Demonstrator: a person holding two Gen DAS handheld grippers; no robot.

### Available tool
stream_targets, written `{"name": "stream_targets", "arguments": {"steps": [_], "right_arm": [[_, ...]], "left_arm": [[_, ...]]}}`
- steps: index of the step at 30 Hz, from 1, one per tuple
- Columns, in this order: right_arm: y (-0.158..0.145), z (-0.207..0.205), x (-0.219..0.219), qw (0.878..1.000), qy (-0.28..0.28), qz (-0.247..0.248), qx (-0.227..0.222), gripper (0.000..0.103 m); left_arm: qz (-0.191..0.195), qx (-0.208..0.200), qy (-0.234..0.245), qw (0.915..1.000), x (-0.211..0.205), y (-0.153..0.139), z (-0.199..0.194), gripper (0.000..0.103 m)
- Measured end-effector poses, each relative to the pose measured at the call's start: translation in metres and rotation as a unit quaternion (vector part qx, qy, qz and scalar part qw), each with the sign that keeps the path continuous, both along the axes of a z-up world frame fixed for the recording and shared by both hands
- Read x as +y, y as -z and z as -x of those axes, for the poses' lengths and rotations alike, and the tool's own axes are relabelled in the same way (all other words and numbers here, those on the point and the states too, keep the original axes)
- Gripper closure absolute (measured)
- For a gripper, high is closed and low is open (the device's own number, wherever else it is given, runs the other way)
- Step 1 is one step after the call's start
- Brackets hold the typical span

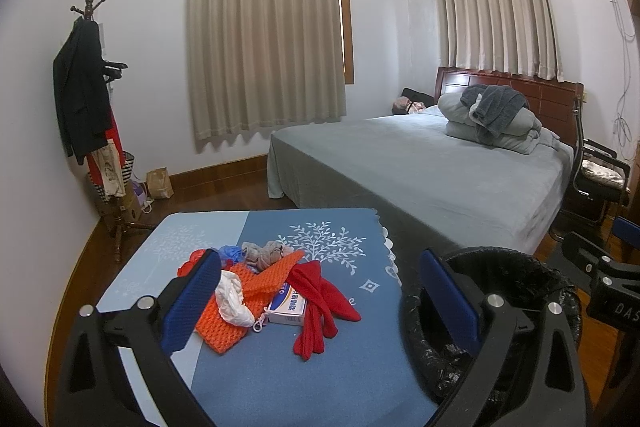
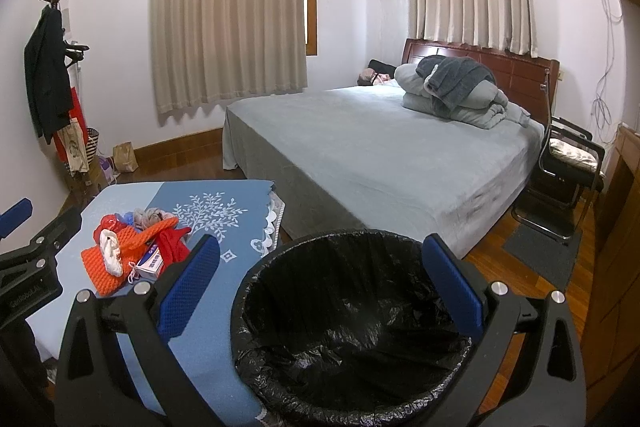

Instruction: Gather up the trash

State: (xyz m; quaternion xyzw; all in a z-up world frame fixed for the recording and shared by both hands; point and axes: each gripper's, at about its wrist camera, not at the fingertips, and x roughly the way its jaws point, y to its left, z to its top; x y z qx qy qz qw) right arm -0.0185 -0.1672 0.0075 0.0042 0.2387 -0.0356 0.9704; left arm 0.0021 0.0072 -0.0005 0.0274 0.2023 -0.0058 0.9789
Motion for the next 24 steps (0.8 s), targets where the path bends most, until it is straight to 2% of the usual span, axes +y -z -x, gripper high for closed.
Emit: {"name": "stream_targets", "arguments": {"steps": [24], "right_arm": [[0.0001,0.0000,-0.0017,1.000,0.000,-0.002,0.002,0.005]], "left_arm": [[-0.001,0.000,-0.001,1.0000,-0.0013,0.0006,0.0003,0.006]]}}
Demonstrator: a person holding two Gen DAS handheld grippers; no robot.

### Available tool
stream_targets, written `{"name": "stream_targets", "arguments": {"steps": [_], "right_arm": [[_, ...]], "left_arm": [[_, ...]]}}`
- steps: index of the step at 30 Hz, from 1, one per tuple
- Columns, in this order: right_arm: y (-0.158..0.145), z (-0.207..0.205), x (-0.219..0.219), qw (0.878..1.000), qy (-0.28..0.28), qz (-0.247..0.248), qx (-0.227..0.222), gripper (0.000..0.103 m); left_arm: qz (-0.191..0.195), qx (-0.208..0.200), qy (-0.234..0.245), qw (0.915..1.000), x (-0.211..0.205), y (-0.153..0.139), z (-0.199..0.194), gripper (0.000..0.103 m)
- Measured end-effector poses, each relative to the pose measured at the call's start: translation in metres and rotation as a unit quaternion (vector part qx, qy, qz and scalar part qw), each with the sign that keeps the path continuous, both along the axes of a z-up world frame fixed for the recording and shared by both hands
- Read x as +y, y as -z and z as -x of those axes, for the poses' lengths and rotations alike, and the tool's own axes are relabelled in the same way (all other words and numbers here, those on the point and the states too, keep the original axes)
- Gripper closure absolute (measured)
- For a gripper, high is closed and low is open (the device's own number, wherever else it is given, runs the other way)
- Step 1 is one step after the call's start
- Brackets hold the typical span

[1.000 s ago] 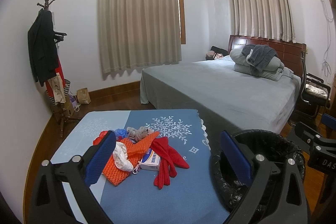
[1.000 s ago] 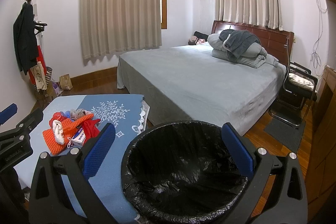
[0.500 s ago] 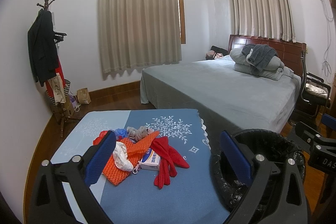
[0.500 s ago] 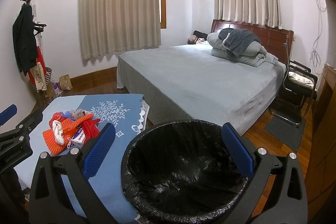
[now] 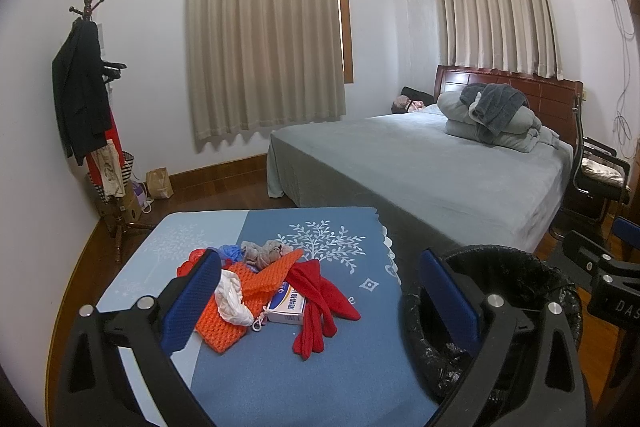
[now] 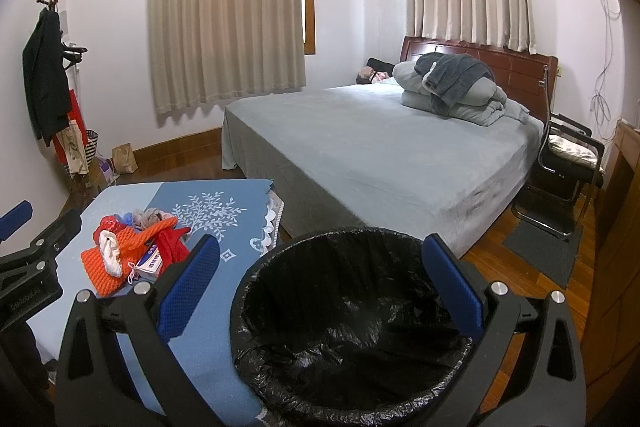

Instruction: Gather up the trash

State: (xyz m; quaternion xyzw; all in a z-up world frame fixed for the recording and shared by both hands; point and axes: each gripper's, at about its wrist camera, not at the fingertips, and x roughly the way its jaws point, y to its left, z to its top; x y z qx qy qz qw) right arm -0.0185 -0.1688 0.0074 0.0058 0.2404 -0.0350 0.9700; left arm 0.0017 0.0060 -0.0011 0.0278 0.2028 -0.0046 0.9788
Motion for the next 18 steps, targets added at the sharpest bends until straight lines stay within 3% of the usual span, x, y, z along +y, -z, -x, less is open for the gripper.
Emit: {"name": "stream_targets", "arguments": {"steps": [18], "right_arm": [[0.0033,-0.0033,0.0021,1.000,-0.001,0.000,0.001,0.005]], "left_arm": [[0.003,0.006,-0.006,1.0000,0.0059,0.0014,0.0021,0.006]]}}
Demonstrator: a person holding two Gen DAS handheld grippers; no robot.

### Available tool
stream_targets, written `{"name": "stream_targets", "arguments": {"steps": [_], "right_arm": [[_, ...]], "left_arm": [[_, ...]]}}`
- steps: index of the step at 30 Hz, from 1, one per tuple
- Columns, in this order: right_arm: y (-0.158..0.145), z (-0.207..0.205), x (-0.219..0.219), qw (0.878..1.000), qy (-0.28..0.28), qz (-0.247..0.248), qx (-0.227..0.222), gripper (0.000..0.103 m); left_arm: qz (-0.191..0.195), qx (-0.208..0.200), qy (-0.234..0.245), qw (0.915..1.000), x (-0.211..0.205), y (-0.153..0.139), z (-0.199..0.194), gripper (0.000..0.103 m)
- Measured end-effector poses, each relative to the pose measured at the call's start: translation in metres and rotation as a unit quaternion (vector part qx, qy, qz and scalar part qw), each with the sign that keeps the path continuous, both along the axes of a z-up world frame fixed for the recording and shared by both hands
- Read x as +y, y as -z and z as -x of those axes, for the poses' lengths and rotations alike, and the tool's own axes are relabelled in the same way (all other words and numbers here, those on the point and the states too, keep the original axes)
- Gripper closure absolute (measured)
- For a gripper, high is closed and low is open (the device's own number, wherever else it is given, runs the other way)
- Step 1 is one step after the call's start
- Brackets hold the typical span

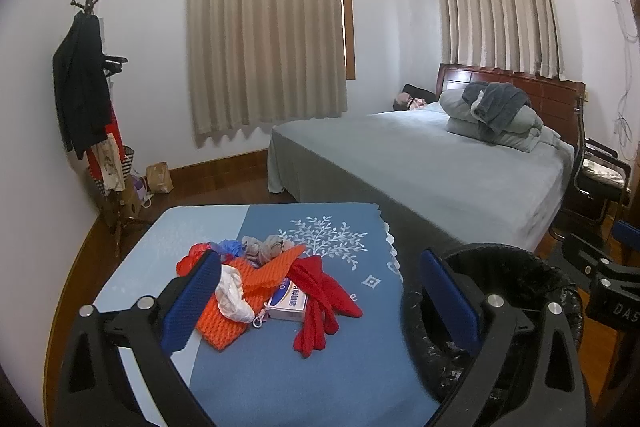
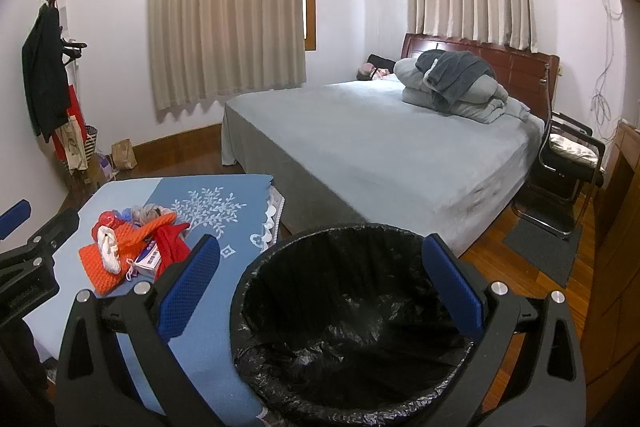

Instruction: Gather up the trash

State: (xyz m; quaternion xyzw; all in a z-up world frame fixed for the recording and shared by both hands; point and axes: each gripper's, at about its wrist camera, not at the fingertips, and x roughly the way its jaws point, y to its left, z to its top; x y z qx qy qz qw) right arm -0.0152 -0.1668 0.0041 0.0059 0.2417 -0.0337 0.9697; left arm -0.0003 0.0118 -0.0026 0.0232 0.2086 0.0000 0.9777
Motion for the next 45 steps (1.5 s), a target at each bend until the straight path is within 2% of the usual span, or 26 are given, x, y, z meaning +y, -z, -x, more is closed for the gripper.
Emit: {"name": "stream_targets", "arguments": {"steps": [9,14,21,24,26,30,34,39,41,45], "right_arm": [[0.004,-0.007,0.011,1.000,-0.015,-0.001,-0.003,0.005],[0.020,-0.025,0.027,0.999,-0.030,-0.010,-0.001,0.005],[0.040,-0.053,0.060,0.997,-0.072,-0.024,-0.004,0.005],[0.049,-0.071,0.072,0.996,-0.083,-0.026,0.001,0.011],[0.054,-0.084,0.077,0.996,-0.090,-0.027,0.012,0.020],[0.068,-0.105,0.091,0.995,-0.097,-0.025,0.029,0.020],[0.081,-0.120,0.099,0.994,-0.100,-0.017,0.042,0.020],[0.090,-0.135,0.113,0.992,-0.112,-0.005,0.050,0.021],[0.092,-0.139,0.117,0.992,-0.116,-0.006,0.055,0.021],[0.097,-0.146,0.124,0.991,-0.122,-0.002,0.060,0.021]], "left_arm": [[0.003,0.011,-0.014,0.9998,0.010,0.008,-0.008,0.006],[-0.003,0.012,-0.040,0.9991,0.028,0.018,-0.019,0.006],[-0.028,0.035,-0.087,0.9952,0.067,0.050,-0.046,0.006],[-0.031,0.039,-0.102,0.9936,0.085,0.068,-0.061,0.008],[-0.026,0.049,-0.103,0.9932,0.090,0.077,-0.071,0.014],[-0.017,0.067,-0.108,0.9917,0.099,0.097,-0.092,0.020],[-0.009,0.080,-0.103,0.9914,0.103,0.114,-0.107,0.031],[0.006,0.097,-0.083,0.9918,0.104,0.129,-0.118,0.051],[0.009,0.103,-0.074,0.9919,0.104,0.133,-0.120,0.067],[0.015,0.110,-0.065,0.9917,0.106,0.138,-0.120,0.077]]}}
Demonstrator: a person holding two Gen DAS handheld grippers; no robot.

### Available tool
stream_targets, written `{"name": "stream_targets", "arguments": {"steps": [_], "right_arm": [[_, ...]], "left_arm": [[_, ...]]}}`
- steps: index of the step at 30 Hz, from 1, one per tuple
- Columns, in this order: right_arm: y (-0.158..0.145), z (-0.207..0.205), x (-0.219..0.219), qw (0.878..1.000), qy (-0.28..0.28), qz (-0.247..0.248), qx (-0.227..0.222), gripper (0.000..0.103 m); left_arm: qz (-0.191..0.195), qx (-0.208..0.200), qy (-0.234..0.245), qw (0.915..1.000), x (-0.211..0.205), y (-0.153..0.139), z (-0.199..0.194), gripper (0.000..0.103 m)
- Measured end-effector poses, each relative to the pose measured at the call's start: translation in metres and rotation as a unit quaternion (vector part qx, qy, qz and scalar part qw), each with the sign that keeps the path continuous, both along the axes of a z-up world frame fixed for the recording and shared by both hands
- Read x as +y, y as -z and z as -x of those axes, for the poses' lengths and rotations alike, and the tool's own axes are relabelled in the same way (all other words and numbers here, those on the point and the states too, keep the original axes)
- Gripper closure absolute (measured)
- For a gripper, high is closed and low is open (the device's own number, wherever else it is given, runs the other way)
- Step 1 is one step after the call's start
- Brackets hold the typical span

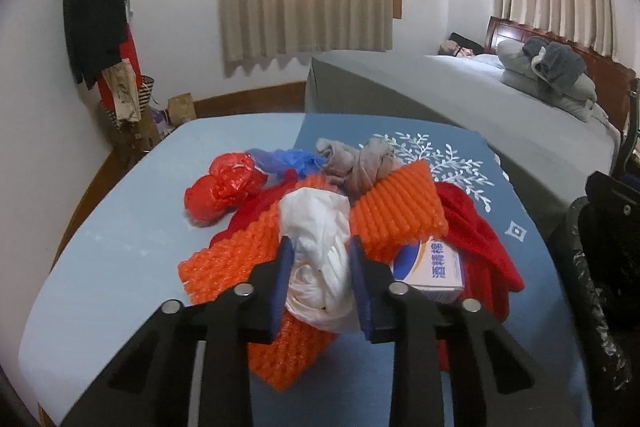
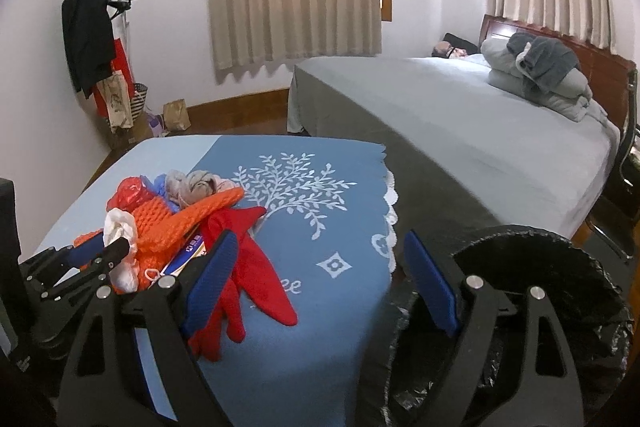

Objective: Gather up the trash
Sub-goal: 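Grasp the white tissue with the left gripper while the right gripper grasps the red glove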

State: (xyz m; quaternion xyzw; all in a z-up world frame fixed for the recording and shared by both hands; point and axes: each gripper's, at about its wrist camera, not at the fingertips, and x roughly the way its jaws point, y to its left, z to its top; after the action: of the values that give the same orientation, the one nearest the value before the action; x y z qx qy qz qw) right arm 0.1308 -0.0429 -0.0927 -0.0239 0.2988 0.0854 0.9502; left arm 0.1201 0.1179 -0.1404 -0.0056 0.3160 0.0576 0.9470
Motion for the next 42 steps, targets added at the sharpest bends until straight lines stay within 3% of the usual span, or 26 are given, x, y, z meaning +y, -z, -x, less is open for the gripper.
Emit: {"name": "stream_targets", "arguments": {"steps": [8,21,27,28,31,32,42], "right_arm": [[0.008,-0.009,0.019,1.000,-0.022,0.000,0.008,0.024],[0.047,-0.037,0.053,0.997,-0.045,0.009,0.060,0.039],[0.065,-0.044,0.065,0.993,-0.072,0.008,0.089,0.051],[0.066,-0.045,0.065,0.993,-0.074,0.002,0.089,0.058],[0.065,-0.050,0.064,0.989,-0.108,-0.026,0.101,0.095],[0.065,-0.051,0.063,0.987,-0.113,-0.031,0.108,0.099],[0.026,-0.032,0.032,0.989,-0.105,-0.078,0.074,0.100]], "left_arm": [[0.021,-0.018,-0.004,0.9996,0.012,-0.007,0.005,0.087],[0.026,-0.024,-0.002,0.9994,0.024,-0.006,0.008,0.088],[0.026,-0.021,0.003,0.9994,0.024,-0.005,0.004,0.088],[0.026,-0.020,0.003,0.9995,0.024,-0.004,0.003,0.088],[0.025,-0.018,0.006,0.9995,0.024,-0.003,0.003,0.088],[0.025,-0.018,0.007,0.9995,0.024,-0.003,0.003,0.088],[0.025,-0.038,0.018,0.9988,0.016,-0.026,0.008,0.088]]}}
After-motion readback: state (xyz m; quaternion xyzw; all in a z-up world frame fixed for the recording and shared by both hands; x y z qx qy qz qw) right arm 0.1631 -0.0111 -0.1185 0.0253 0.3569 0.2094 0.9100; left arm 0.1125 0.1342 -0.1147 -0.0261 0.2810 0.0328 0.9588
